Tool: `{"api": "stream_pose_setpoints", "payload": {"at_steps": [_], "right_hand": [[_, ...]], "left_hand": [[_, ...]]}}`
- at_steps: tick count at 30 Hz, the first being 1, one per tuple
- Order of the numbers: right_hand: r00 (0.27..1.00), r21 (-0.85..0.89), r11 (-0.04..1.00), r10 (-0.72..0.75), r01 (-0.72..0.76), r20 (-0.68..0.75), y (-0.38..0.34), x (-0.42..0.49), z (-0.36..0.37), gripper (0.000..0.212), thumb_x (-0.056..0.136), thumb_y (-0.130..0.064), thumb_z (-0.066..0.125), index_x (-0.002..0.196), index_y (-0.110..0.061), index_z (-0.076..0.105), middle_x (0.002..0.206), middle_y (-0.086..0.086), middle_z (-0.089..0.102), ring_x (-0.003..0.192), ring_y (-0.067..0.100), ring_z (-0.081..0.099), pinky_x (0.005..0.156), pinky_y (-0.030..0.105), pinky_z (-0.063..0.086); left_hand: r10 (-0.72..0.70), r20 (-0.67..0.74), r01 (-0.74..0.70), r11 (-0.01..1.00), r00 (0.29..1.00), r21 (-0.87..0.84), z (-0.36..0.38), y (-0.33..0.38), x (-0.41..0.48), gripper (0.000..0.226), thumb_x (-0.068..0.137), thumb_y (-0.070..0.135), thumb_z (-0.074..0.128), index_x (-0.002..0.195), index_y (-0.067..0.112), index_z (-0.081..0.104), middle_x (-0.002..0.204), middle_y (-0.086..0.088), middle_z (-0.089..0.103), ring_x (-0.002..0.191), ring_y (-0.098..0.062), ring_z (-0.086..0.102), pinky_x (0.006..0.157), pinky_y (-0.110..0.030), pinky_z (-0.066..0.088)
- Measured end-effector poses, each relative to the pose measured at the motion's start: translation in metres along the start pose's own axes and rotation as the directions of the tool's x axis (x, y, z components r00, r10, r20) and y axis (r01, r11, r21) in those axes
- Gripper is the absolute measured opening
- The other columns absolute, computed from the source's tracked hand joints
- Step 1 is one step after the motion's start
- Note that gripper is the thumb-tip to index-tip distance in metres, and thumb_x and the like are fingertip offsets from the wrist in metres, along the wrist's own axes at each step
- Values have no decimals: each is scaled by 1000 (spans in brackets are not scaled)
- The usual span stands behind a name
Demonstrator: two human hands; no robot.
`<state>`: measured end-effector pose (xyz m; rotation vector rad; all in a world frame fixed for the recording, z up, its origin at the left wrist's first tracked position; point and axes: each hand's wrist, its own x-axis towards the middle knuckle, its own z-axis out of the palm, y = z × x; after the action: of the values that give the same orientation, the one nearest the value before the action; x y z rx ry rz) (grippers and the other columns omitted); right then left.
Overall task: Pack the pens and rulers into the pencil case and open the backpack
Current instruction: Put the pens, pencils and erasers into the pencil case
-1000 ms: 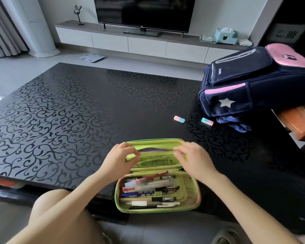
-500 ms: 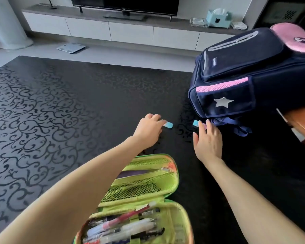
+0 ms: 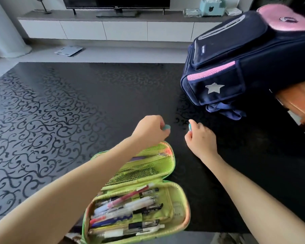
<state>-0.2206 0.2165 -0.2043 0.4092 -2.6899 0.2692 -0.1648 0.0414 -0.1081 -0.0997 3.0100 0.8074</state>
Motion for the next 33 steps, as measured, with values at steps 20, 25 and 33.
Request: {"api": "stream_pose_setpoints", "payload": {"at_steps": [20, 25, 33], "right_hand": [[911, 379, 917, -49, -122, 411, -66, -162, -139, 23, 88, -39, 45, 100, -25, 59, 65, -8, 57, 61, 15, 54, 60, 29, 44], [886, 307, 948, -71, -83, 459, -71, -164, -135, 24, 84, -26, 47, 106, -27, 56, 76, -7, 62, 76, 16, 63, 65, 27, 44], [895, 307, 950, -186, 58, 406, -70, -151, -146, 39, 87, -51, 50, 121, -32, 52, 88, -9, 66, 91, 13, 62, 66, 25, 36]], "left_hand": [[78, 112, -99, 976, 991, 196, 26, 17, -129, 23, 88, 34, 51, 95, 23, 70, 92, -2, 68, 87, -25, 62, 65, -28, 43], [80, 87, -95, 979, 993, 179, 15, -11, -140, 27, 91, 21, 47, 112, 22, 64, 118, -4, 57, 102, -25, 57, 86, -36, 49], [112, 89, -122, 987, 990, 107, 24, -51, -164, 28, 95, 34, 44, 116, 28, 62, 103, 3, 53, 99, -18, 45, 91, -34, 40]]}}
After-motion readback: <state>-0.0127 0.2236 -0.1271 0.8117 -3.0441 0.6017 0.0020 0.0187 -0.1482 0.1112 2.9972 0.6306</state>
